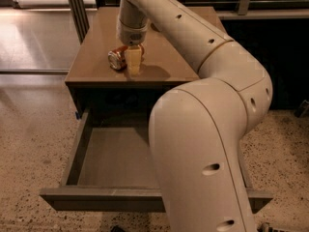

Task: Place coke can into top drawer

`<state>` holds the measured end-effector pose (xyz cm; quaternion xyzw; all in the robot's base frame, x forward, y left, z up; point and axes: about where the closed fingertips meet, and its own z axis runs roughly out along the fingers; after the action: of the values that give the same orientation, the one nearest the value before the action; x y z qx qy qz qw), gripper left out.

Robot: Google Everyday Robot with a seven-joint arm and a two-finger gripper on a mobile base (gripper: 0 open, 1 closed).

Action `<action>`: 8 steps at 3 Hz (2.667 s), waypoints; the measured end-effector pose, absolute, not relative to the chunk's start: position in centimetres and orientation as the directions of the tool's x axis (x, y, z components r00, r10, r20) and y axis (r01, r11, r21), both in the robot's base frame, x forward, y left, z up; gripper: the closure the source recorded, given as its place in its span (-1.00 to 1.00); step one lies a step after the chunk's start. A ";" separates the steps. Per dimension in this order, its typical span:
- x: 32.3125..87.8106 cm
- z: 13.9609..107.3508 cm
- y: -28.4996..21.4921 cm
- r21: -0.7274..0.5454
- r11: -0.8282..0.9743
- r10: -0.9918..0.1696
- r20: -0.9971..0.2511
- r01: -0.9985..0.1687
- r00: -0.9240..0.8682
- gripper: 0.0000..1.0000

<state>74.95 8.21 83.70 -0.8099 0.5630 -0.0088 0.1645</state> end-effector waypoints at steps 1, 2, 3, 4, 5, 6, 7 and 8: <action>75.0 83.7 8.2 -0.276 -0.312 -0.915 -0.171 -0.909 0.366 -0.28; 75.0 83.7 8.2 -0.276 -0.312 -0.915 -0.171 -0.909 0.366 0.17; 75.0 83.7 8.2 -0.276 -0.312 -0.915 -0.171 -0.909 0.366 0.65; 74.9 83.7 8.2 -0.276 -0.312 -0.915 -0.171 -0.909 0.366 1.00; 73.9 85.1 8.4 -0.289 -0.315 -0.918 -0.148 -0.904 0.367 1.00; 71.3 87.4 9.3 -0.302 -0.313 -0.926 -0.116 -0.901 0.360 1.00; 61.4 92.8 9.9 -0.307 -0.293 -0.931 -0.126 -0.906 0.344 1.00; 52.1 97.5 8.4 -0.372 -0.283 -0.922 -0.149 -0.884 0.358 1.00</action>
Offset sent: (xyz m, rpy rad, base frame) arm 0.0000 0.0000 0.0000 0.0000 0.0000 0.0000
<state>52.06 8.44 97.53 -0.7995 0.5647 -0.0475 0.1993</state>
